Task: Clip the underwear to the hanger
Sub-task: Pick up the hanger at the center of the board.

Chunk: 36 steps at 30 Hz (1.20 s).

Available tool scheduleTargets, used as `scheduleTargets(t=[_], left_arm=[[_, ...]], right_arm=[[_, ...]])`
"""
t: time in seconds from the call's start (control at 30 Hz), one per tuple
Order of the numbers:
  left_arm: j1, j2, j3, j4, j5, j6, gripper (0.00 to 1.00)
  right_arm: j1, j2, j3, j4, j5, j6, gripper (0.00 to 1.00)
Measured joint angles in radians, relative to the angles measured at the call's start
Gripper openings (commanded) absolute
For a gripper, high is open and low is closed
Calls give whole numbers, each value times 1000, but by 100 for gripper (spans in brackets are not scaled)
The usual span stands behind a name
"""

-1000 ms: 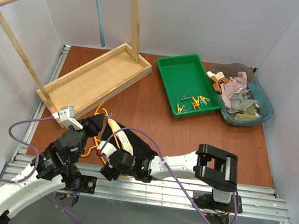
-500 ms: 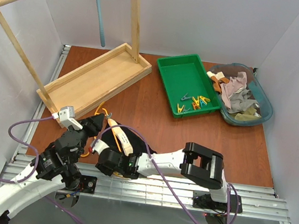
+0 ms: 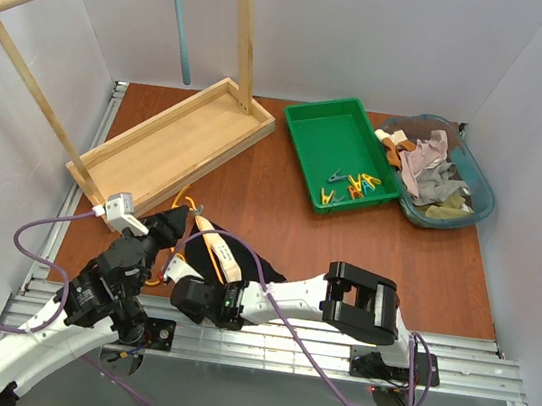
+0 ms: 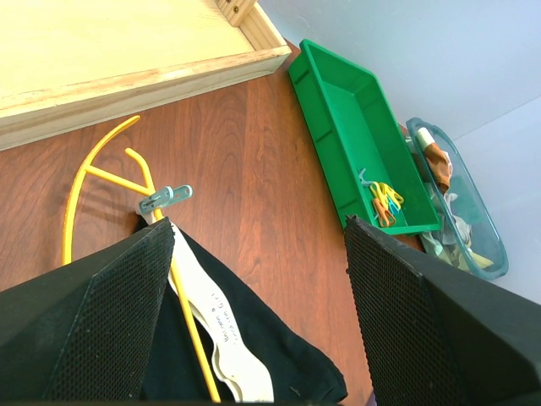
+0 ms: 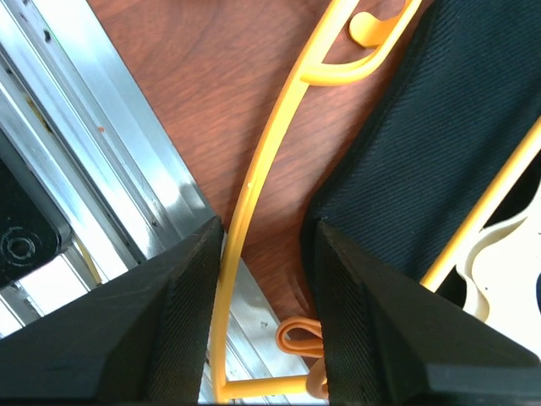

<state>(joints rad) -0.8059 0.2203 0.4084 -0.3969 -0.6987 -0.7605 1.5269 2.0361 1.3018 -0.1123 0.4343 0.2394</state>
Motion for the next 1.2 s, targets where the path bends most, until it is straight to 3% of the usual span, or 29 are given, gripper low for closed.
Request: scheduleTargets(t=[0.17,0.33,0.43,0.87,1.2], left_arm=[[0,0,0,0,0,0,74],[0,-1,0,0,1,0,74],[0,0,0,1,3,0,74],[0,4,0,1,8,1,74],[0,6,0,1,8,1,74]], right_arm=[[18,0,0,-20,45,0,38],[44,0,0,-35,103,1,51],[55,0,0,-47,136,1,53],[105,-15,4,-56,225,0,49],[123,-46,4,-73,190,45,45]])
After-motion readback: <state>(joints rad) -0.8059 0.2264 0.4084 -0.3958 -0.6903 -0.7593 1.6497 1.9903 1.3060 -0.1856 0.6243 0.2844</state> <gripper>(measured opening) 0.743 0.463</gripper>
